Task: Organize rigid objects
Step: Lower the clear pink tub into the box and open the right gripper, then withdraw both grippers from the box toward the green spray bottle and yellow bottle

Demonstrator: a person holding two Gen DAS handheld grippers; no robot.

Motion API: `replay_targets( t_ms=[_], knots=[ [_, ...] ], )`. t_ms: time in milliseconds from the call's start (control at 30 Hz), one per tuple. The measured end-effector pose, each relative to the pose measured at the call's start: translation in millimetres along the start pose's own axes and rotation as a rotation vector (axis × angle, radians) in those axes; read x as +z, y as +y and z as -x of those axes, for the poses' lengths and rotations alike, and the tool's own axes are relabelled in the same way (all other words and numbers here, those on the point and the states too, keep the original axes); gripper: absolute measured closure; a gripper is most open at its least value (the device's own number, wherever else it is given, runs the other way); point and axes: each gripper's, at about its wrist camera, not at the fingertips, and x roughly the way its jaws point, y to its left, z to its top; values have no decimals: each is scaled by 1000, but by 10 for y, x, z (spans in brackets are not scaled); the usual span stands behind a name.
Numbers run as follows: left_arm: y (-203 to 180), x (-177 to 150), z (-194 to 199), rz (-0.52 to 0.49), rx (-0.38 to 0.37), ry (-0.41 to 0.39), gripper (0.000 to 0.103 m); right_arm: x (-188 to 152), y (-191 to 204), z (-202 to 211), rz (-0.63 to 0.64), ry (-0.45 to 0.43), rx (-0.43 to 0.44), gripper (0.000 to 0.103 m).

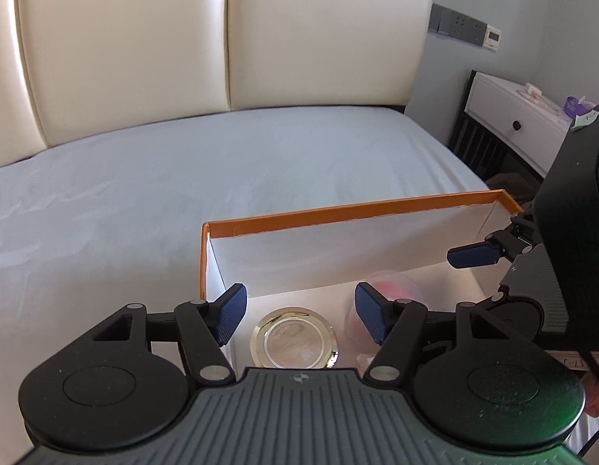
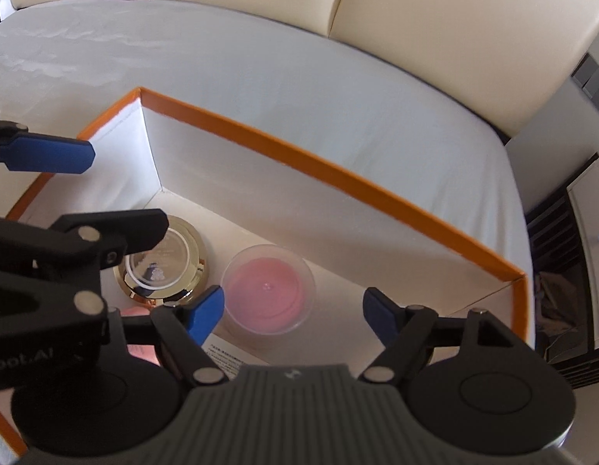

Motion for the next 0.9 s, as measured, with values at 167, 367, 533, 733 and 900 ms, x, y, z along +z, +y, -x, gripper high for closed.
replay_targets(
  t_ms=[167, 367, 533, 733, 900],
  knots=[
    [-88, -52, 281, -8, -12, -55, 27, -123, -98, 301, -12, -68, -17, 25],
    [-192, -149, 621, 11, -61, -100, 27, -455, -188, 785, -79, -216, -16, 25],
    [-297, -265, 895, 30, -119, -155, 27, -775, -229, 1186, -138, -322, -16, 26],
    [-382, -562, 995, 75, -189, -121, 27, -1162, -184, 1429, -211, -346, -7, 26],
    [-399, -820, 1005, 99, -214, -56, 27, -1517, -86, 1424, -222, -282, -6, 26]
  ],
)
